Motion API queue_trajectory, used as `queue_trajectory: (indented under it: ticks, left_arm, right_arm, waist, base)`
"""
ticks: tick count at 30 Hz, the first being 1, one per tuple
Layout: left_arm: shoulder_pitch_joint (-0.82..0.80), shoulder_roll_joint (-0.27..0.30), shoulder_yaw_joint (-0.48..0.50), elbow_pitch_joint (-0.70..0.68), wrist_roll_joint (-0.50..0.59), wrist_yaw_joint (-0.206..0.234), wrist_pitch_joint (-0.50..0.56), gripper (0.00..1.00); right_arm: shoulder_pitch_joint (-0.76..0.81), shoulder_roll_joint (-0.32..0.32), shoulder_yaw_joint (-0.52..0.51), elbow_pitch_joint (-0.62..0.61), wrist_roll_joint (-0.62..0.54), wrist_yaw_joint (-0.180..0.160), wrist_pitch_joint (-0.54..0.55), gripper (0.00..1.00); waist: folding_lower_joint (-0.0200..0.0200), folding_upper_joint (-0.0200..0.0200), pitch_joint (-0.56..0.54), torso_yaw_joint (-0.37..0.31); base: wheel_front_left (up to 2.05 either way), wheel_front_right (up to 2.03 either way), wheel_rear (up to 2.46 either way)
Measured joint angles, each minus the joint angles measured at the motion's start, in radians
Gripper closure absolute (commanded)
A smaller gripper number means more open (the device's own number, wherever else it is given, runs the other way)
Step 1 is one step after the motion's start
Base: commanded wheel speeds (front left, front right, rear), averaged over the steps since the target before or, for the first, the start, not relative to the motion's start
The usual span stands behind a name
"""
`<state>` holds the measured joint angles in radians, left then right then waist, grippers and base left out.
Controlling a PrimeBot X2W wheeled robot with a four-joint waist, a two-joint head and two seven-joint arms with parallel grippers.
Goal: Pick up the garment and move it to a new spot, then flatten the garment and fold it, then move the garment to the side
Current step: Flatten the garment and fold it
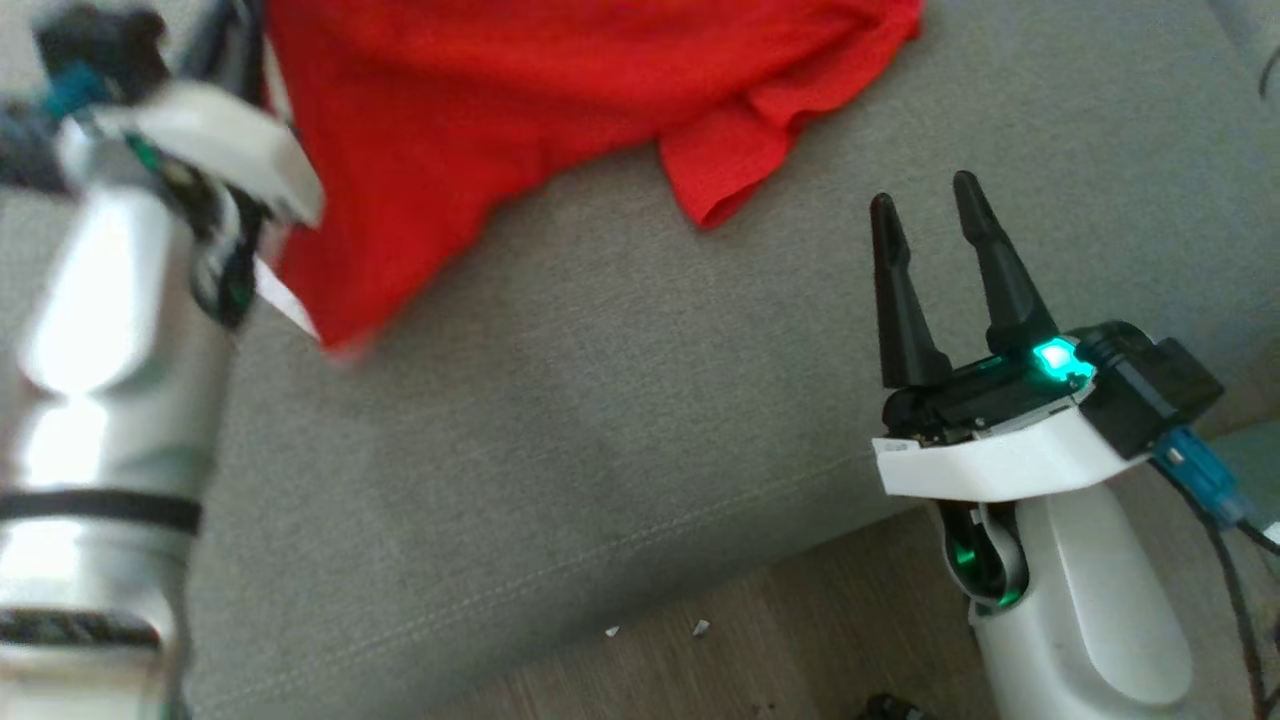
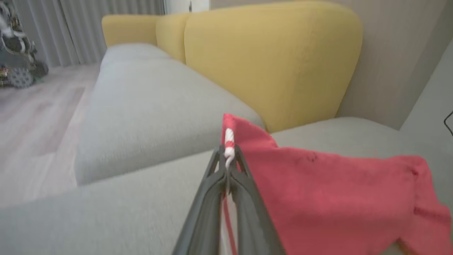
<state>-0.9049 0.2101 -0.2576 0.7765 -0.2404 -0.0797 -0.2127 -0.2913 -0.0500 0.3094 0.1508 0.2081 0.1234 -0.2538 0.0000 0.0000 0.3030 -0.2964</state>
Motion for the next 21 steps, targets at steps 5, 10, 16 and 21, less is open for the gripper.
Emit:
queue_trajectory:
  ticks: [5, 10, 16, 21]
  left_arm:
    - [-0.207, 0.040, -0.045, 0.016, 0.072, -0.007, 0.017, 1.00]
    - [-0.406, 0.042, -0.086, 0.006, 0.144, 0.002, -0.032, 1.00]
    - [-0.415, 0.049, -0.185, -0.137, 0.206, -0.023, -0.044, 1.00]
    - [-0.163, 0.116, -0.314, -0.250, 0.213, -0.044, -0.044, 1.00]
  right_arm:
    - [-0.004, 0.000, 0.020, 0.004, 0.025, 0.000, 0.000, 0.00]
    - [-0.007, 0.000, 0.019, 0.005, 0.029, 0.000, 0.000, 0.00]
    - [-0.004, 0.000, -0.009, 0.005, 0.029, 0.000, 0.000, 0.00]
    - [0.001, 0.000, -0.019, 0.005, 0.026, 0.000, 0.000, 0.00]
  waist:
    - [0.0000, 0.0000, -0.008, -0.028]
    - [0.0000, 0.0000, -0.022, -0.039]
    - [0.0000, 0.0000, -0.032, -0.007]
    - [0.0000, 0.0000, -0.041, 0.045]
  base:
    - [0.00, 0.00, 0.00]
    - [0.00, 0.00, 0.00]
    - [0.00, 0.00, 0.00]
    - [0.00, 0.00, 0.00]
